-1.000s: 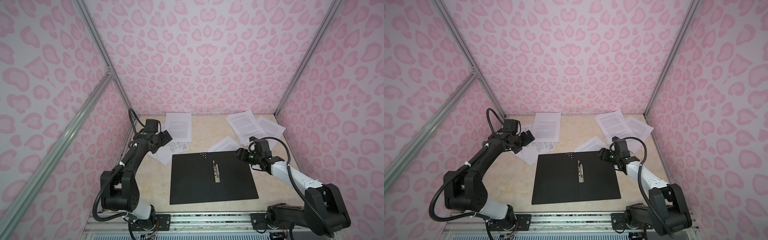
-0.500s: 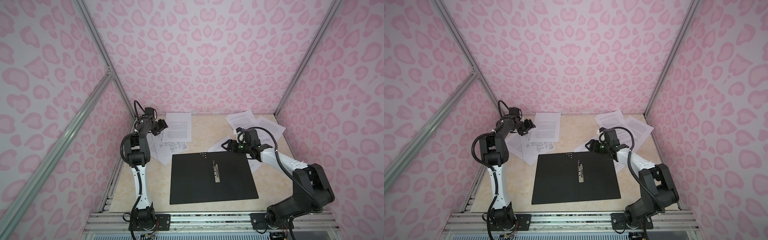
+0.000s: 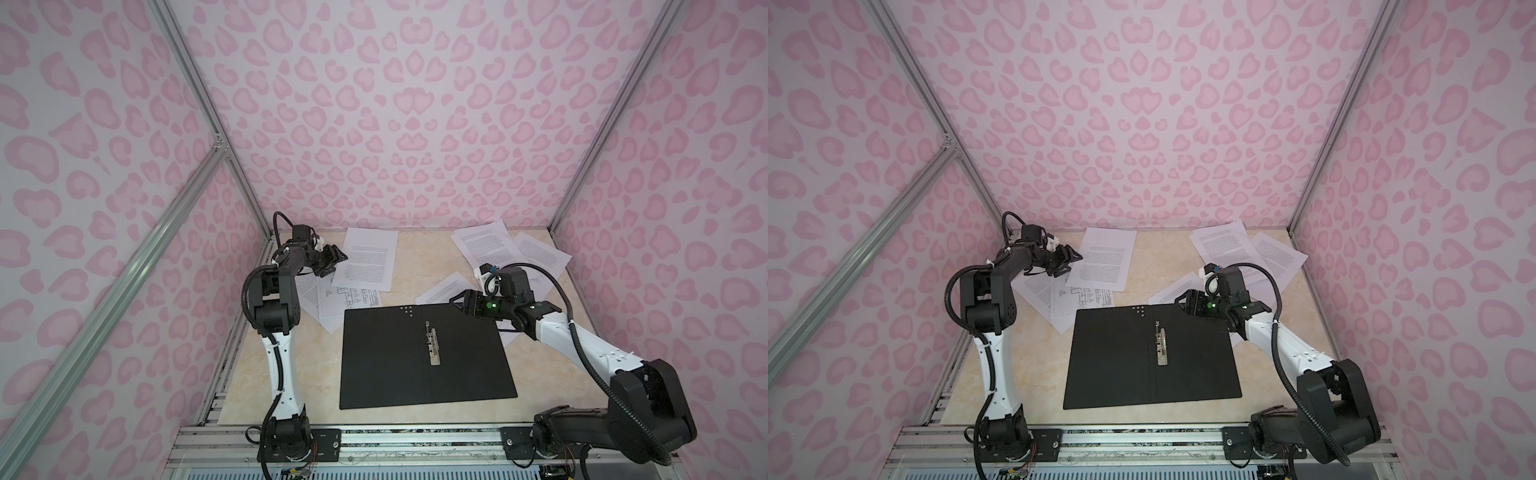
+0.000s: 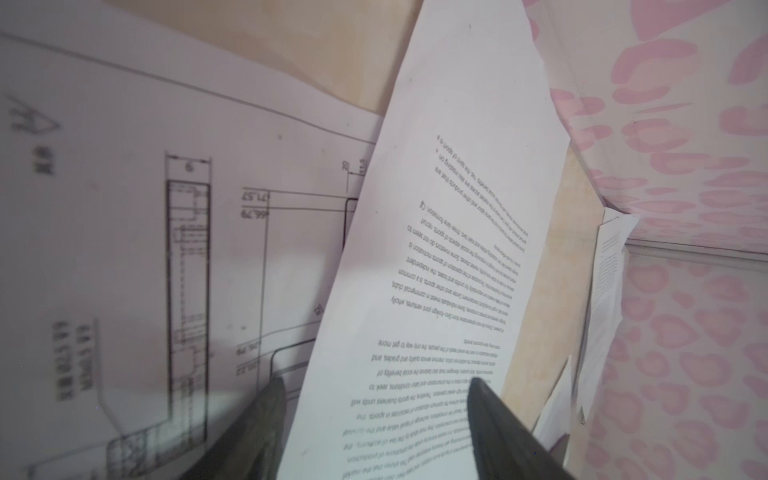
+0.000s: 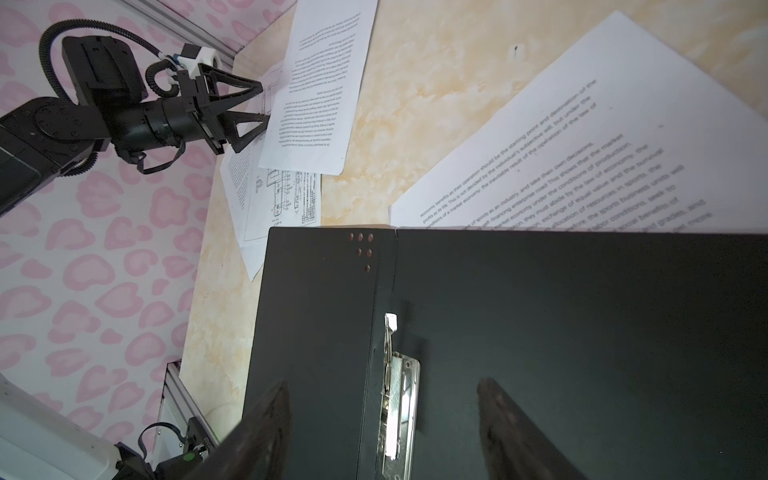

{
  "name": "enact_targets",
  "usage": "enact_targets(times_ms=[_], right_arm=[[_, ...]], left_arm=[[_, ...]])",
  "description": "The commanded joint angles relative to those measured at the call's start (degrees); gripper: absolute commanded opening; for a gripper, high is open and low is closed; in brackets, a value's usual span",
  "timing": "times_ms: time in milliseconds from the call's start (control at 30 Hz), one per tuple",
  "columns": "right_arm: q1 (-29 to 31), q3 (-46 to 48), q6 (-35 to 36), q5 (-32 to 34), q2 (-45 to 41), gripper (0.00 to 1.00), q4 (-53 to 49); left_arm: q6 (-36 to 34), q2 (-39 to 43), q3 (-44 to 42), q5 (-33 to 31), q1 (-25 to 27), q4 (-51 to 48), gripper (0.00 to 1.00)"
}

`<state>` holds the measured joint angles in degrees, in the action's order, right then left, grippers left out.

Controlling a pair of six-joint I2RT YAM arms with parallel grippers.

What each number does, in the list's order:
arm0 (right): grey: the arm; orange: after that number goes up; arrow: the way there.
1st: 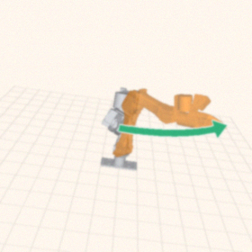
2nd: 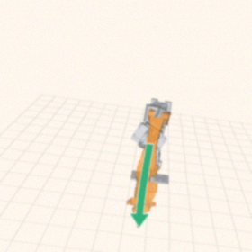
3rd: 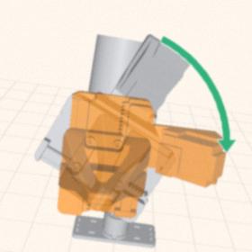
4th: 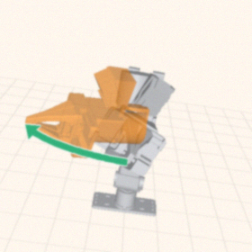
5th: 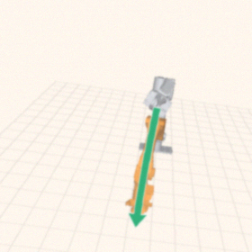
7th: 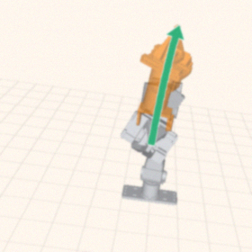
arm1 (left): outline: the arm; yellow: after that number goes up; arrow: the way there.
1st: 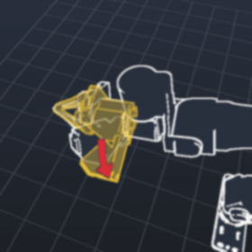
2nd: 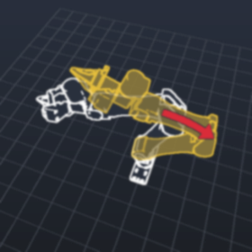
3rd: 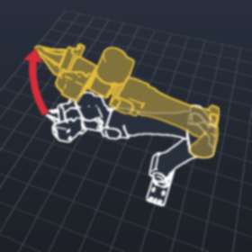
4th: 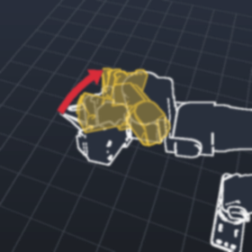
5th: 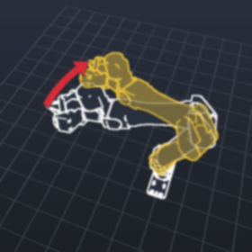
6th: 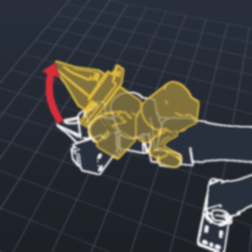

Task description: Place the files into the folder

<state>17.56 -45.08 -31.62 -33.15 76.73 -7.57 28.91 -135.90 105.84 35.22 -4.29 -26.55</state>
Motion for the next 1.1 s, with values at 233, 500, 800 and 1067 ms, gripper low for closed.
enact_targets(times_ms=[233, 500, 800, 1067], right_arm=[[0.8, 2.7, -2.9, -2.6, -0.3, 0.71, 7.2], [0.9, 5.3, -4.8, -3.5, -1.6, 0.71, 9.8], [0.8, 8.0, -6.5, -2.9, -1.9, 0.71, 13.1], [0.9, 6.8, -5.7, -3.0, 0.6, 0.71, 13.1]], left_arm=[[5.0, 2.7, -4.7, 10.5, 2.5, 5.6, 0.56], [3.9, 4.7, -6.9, 11.6, 5.9, 6.8, 0.48], [8.0, 5.8, -9.9, 8.6, 8.4, 9.9, 0.31], [12.2, 3.3, -9.7, 4.1, 10.3, 11.2, 0.03]])
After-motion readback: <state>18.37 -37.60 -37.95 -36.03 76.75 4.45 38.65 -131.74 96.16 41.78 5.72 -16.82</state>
